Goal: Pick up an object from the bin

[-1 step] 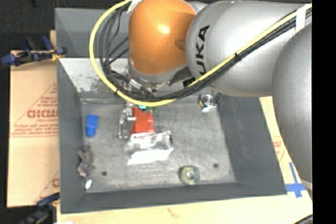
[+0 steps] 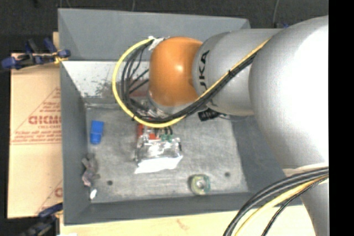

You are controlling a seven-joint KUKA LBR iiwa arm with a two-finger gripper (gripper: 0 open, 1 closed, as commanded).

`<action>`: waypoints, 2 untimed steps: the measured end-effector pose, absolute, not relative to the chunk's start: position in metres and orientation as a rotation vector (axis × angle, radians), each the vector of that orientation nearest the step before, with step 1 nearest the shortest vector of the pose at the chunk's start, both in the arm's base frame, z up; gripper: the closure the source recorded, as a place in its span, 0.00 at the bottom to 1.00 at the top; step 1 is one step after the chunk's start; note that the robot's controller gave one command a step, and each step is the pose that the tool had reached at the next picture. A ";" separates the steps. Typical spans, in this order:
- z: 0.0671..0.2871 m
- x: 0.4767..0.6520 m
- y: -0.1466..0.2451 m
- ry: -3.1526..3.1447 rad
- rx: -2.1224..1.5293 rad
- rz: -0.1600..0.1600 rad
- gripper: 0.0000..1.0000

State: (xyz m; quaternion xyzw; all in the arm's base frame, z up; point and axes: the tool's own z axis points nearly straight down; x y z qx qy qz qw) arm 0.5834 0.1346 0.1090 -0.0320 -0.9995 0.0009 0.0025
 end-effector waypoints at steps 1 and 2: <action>0.087 0.587 0.098 -3.154 0.050 -0.011 0.00; 0.077 0.618 0.033 -3.120 0.459 -0.006 0.00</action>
Offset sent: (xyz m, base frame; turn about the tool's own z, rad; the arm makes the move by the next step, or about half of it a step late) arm -0.0021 -0.0533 -0.0390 -0.0971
